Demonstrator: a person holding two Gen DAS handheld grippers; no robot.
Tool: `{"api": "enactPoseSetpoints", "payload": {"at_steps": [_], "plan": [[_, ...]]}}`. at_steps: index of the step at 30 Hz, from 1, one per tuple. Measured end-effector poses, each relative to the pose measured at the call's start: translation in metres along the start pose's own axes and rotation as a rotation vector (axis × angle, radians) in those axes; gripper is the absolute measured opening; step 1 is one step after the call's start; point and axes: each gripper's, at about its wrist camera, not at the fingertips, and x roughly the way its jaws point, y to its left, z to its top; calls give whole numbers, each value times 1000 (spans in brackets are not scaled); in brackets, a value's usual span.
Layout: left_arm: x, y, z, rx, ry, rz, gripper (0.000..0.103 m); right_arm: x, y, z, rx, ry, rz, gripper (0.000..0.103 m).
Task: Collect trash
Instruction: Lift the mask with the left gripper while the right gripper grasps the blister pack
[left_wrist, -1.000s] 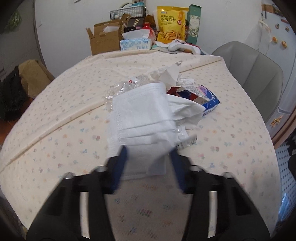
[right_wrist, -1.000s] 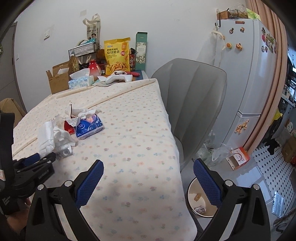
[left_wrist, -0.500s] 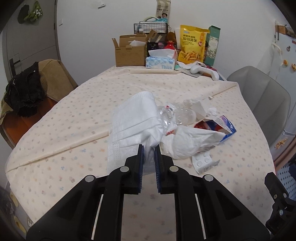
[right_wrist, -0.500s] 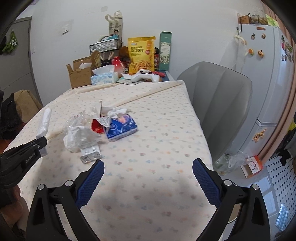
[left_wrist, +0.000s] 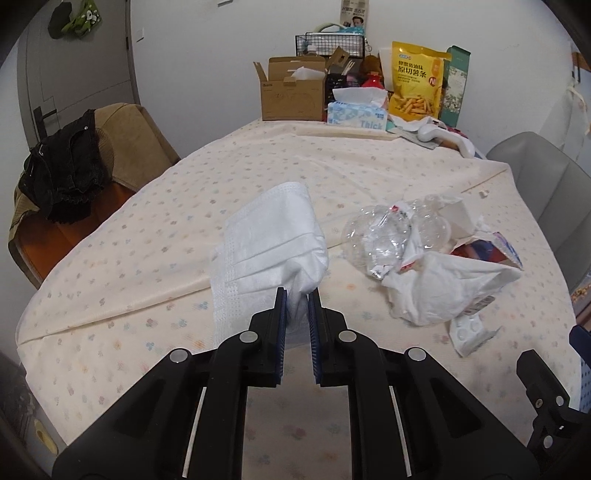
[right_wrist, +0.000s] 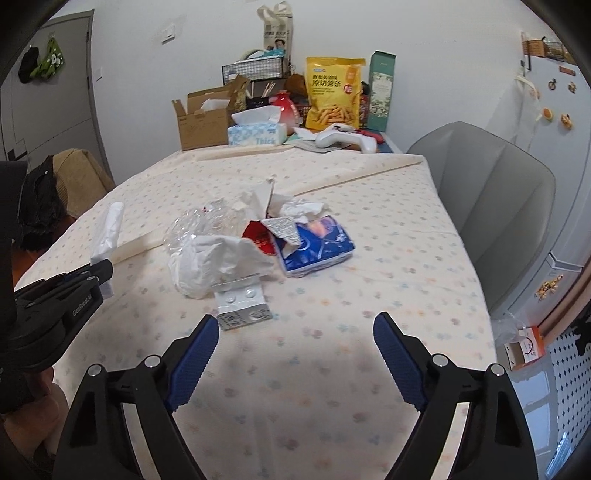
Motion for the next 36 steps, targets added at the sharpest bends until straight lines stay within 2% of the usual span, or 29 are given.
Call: {"api": "enactPoseSetpoints", "payload": {"at_steps": [9,14,17,19,26,36], "plan": [[13,8,0,12,32,4,12,31,17,7,-26,52,11,80],[23,11,1,4,60,-11,12,46,24,8,-38,83,25,73],[24,11,1,6,60,-15,12,53,23,8,-27,114,55,60],[24,10,0,11,60,-15,12,58,23,8,-23,134,75,37],[14,1,1,19,42,-33,12,45,13,3,-8,121,72,37],[-19,-40,-2,77,-9,-86,12,6,-27,-2,48,61,22,37]]}}
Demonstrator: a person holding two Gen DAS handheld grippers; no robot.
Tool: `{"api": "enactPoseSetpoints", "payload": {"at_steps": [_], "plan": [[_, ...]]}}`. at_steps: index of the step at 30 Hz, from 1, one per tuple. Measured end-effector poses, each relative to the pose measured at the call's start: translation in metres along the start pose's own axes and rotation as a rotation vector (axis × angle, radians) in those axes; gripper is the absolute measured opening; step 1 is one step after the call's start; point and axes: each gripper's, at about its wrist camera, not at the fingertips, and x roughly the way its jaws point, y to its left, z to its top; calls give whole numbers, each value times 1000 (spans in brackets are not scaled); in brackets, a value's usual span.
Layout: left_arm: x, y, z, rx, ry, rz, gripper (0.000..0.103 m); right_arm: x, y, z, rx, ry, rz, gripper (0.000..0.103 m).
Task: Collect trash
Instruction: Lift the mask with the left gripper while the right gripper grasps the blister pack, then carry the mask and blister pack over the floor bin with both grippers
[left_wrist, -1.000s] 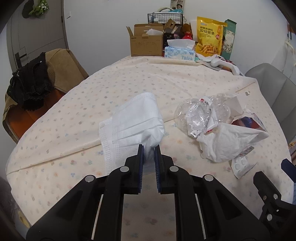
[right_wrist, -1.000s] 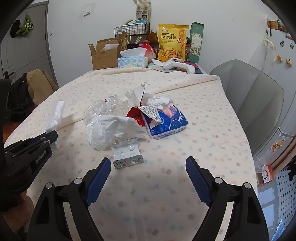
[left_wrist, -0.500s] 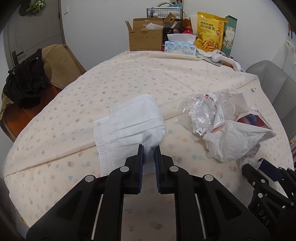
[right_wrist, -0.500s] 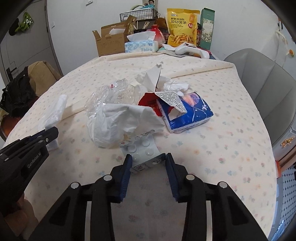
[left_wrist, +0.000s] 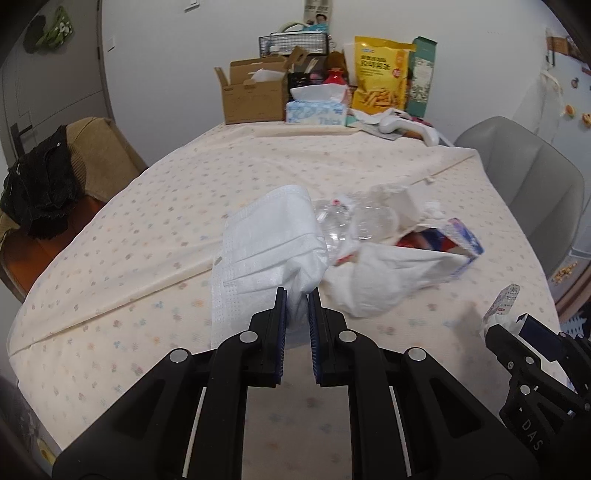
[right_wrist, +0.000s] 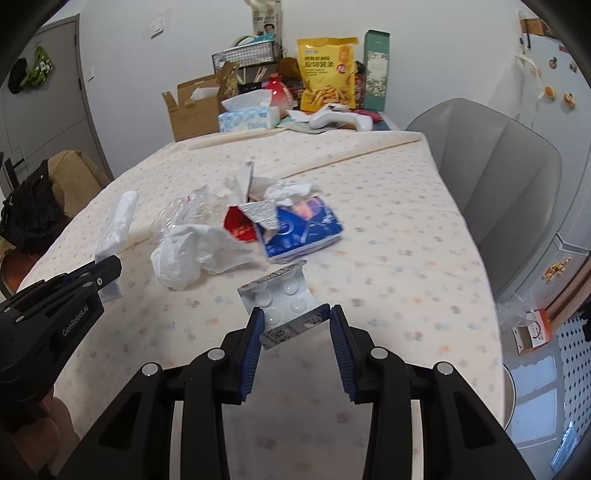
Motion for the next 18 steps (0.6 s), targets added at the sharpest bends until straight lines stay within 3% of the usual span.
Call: {"api": "enactPoseSetpoints", "payload": {"at_steps": [18], "plan": [[-44,-116,3,131,-80,-148,12,-77,-108,-7,149,-125,-172,37]]}}
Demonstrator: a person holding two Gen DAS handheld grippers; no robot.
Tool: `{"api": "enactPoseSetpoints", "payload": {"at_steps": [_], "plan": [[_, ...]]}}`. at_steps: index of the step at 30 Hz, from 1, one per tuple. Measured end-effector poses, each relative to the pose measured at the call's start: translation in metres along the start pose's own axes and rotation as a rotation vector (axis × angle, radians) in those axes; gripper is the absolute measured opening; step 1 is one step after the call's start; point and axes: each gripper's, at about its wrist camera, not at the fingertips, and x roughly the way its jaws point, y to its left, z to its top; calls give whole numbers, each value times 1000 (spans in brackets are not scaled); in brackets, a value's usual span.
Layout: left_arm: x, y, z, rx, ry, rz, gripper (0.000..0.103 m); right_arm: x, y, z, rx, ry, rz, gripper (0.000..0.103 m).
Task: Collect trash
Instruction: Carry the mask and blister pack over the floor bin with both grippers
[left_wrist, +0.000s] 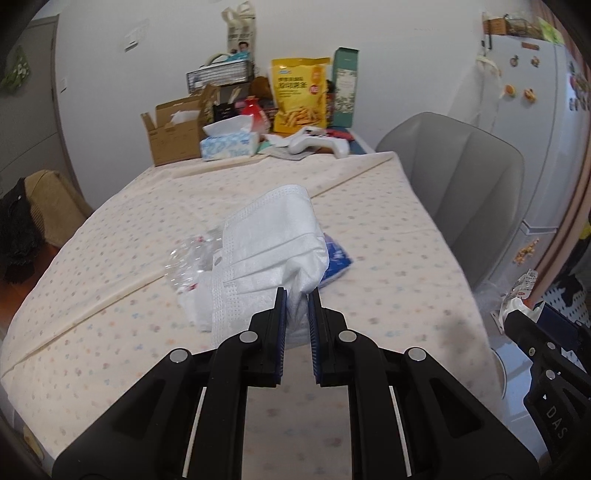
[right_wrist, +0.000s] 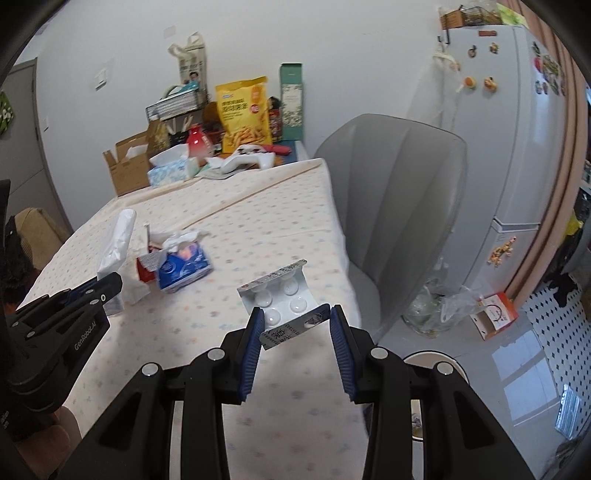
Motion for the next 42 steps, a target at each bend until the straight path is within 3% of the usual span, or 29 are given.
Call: {"api": "enactPoseSetpoints", "payload": {"at_steps": [11,28,42], "plan": [[-1,-72,6,95,-5,-89,12,-15,-70,-3,97,-24,-101,37],[7,-214,3,285,20,-223,12,-16,-194,-24,270,-7,-231,37],[32,-293,-13,407,73,-267,12,7,-275,-48,390,41,-287,37]]}}
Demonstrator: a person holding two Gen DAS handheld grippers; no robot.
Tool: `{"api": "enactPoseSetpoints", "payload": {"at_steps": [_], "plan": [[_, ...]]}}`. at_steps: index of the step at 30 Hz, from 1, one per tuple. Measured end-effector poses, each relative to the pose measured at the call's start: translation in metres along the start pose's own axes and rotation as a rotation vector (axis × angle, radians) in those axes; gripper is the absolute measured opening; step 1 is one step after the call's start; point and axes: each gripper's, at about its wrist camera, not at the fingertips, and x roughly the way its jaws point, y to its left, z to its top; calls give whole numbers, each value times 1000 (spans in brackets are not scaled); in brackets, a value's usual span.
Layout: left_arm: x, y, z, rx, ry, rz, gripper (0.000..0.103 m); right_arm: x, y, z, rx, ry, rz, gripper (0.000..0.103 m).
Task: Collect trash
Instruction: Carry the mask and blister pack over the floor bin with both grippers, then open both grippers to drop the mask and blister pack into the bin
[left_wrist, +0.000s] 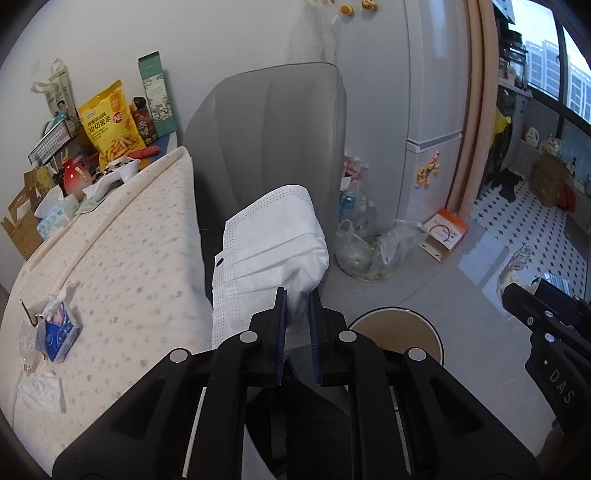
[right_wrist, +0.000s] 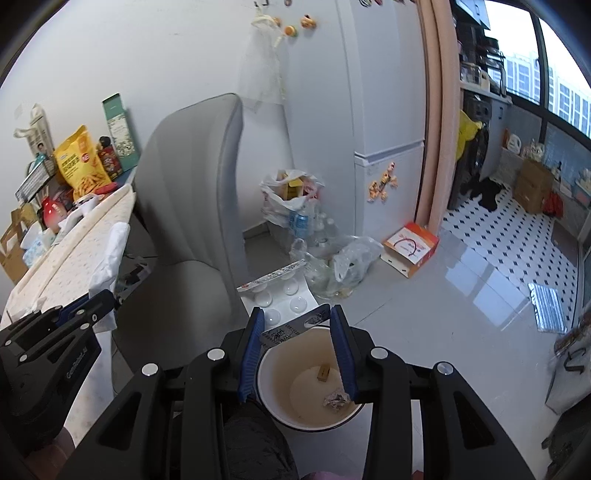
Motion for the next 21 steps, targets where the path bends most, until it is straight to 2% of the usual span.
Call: {"api": "enactPoseSetpoints", "payload": {"at_steps": [3,7,9,12,15,21], "plan": [[9,-4,2,9,14,3,12,14,-8,4,25,5,21,38],[17,-10,3,19,26,3,12,19,-13,10,45,1,39,56],[19,-13,3,20,29,0,12,18,-19,10,55,-5,30,58],[22,-22,4,33,35,-12,12,17,-34,7,64,13,-9,58],[26,-36,4,51,40,-33,12,12,-47,5,69,14,-57,70],[31,-72,5,87,54,-102,12,-6,-80,-1,103,-5,-158,81]]}}
